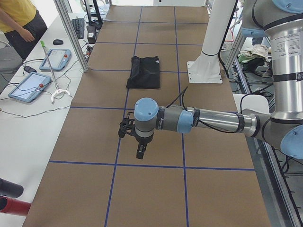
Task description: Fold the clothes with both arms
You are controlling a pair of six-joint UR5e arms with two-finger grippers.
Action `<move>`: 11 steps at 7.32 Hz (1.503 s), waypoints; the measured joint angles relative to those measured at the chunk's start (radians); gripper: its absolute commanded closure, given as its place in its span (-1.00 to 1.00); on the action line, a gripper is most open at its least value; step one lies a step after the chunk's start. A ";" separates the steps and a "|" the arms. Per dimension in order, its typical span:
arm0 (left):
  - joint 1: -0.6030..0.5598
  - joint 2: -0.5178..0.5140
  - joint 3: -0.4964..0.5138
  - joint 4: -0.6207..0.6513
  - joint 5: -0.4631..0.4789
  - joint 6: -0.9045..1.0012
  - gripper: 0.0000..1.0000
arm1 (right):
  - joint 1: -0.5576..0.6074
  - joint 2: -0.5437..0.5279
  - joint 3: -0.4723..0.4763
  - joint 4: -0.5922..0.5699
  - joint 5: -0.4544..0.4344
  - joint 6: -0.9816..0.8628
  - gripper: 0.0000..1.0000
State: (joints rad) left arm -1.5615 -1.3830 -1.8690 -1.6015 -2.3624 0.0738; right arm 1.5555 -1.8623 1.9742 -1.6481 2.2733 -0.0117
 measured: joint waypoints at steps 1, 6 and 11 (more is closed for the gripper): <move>0.000 0.001 0.000 0.000 0.000 0.000 -1.00 | 0.000 0.000 0.001 0.001 0.001 0.001 -1.00; 0.000 0.004 0.012 0.001 0.018 0.002 -1.00 | 0.000 0.000 0.003 0.001 0.002 0.004 -1.00; 0.000 0.003 0.025 0.002 0.080 -0.003 -1.00 | 0.000 0.000 0.003 0.000 0.000 0.004 -1.00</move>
State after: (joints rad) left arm -1.5616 -1.3799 -1.8438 -1.5992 -2.2824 0.0708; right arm 1.5555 -1.8623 1.9773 -1.6478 2.2732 -0.0077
